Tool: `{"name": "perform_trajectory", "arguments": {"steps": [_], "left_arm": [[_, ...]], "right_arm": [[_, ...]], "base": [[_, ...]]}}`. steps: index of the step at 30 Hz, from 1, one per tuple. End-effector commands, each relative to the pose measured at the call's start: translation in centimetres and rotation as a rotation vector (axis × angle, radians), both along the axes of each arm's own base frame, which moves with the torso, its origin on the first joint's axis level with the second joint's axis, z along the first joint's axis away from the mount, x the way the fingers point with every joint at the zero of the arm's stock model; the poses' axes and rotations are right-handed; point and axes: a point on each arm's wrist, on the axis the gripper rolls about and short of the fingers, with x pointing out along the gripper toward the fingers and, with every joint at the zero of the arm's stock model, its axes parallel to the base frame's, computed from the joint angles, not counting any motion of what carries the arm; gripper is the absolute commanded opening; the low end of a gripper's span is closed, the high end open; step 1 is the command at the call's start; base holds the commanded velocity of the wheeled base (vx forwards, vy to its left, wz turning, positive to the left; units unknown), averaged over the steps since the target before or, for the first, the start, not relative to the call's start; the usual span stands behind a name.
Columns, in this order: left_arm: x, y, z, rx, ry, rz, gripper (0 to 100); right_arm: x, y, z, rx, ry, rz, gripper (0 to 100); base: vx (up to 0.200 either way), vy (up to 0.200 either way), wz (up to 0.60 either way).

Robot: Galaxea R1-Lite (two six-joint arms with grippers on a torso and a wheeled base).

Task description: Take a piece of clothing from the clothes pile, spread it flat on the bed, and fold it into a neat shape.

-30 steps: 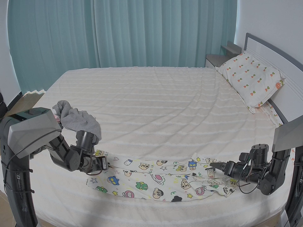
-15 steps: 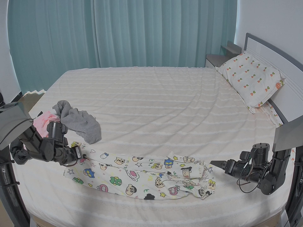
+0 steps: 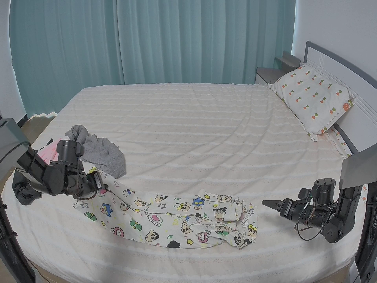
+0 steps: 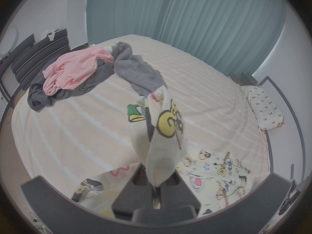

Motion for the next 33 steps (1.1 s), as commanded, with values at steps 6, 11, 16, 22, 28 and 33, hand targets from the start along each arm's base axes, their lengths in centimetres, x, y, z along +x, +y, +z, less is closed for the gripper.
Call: {"name": "perform_trajectory", "arguments": {"steps": [6, 11, 16, 22, 28, 33], "left_arm": [[-3.2, -17.7, 5.1, -0.103, -0.129, -0.299, 0], [-3.8, -21.8, 5.1, -0.126, -0.145, -0.386, 0], [-4.3, -23.6, 4.8, -0.141, -0.143, -0.431, 0], [-4.3, -23.8, 5.0, -0.152, -0.156, -0.44, 0], [-4.2, -24.0, 5.2, -0.156, -0.165, -0.438, 100], [-4.1, -24.0, 5.1, -0.148, -0.17, -0.434, 100]], "right_arm": [[0.0, 0.0, -0.1, 0.0, 0.005, 0.001, 100], [-0.1, 0.0, -0.1, -0.001, 0.006, 0.002, 100], [-0.1, 0.1, -0.1, -0.001, 0.006, 0.004, 100], [0.0, 0.1, -0.1, 0.0, 0.005, 0.004, 100], [-0.1, 0.1, -0.1, 0.0, 0.005, 0.005, 100], [0.0, 0.0, -0.1, 0.0, 0.001, 0.001, 100]], "base": [[0.0, 0.0, 0.0], [0.0, 0.0, 0.0], [0.0, 0.0, 0.0], [0.0, 0.0, 0.0], [0.0, 0.0, 0.0], [0.0, 0.0, 0.0]]}}
